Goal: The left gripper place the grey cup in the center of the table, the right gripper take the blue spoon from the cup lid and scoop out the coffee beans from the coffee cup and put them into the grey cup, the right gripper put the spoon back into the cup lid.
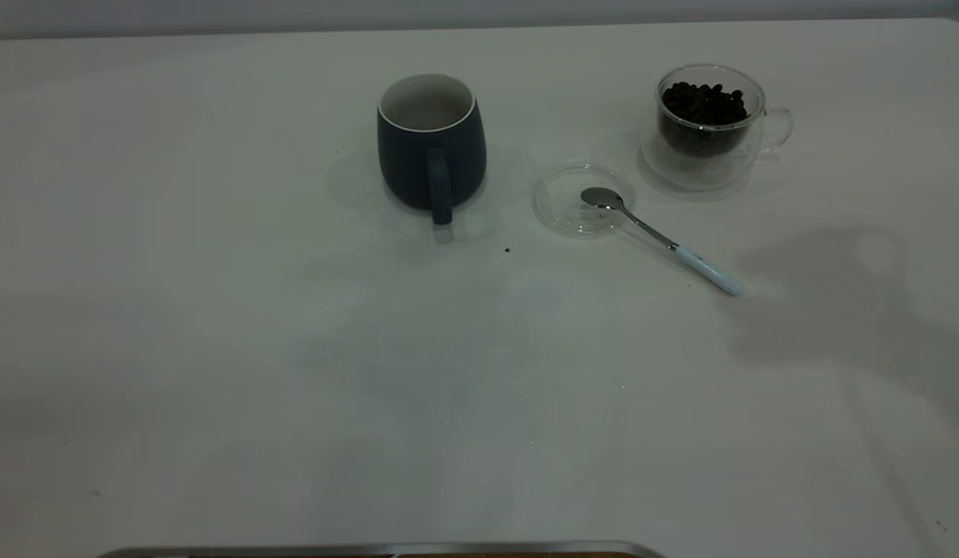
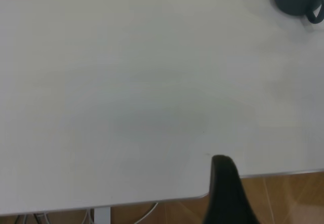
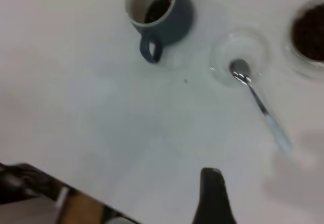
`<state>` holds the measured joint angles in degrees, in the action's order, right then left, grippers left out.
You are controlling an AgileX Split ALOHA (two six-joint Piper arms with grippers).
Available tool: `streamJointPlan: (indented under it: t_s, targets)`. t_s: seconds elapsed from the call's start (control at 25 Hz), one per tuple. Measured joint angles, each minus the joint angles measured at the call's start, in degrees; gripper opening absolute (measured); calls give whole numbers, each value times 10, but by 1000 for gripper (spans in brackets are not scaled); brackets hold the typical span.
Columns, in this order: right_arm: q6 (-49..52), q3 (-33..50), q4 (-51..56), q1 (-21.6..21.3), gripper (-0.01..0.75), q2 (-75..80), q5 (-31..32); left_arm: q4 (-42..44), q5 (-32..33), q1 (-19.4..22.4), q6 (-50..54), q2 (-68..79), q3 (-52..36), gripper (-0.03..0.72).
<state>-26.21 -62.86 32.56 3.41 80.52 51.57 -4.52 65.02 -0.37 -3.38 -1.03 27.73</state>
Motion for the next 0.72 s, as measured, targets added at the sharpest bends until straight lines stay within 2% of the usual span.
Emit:
streamJointPlan:
  t_s: [0.24,0.52,0.72]
  targets:
    - [60,31,-87,0,590,-132,76,0,0,0,0,0,0,530]
    - [82,121,-106,0,590,-265,102,0,0,0,0,0,0,530]
    - [93,143,-113,0,590,-342,186,0,0,0,0,0,0,530]
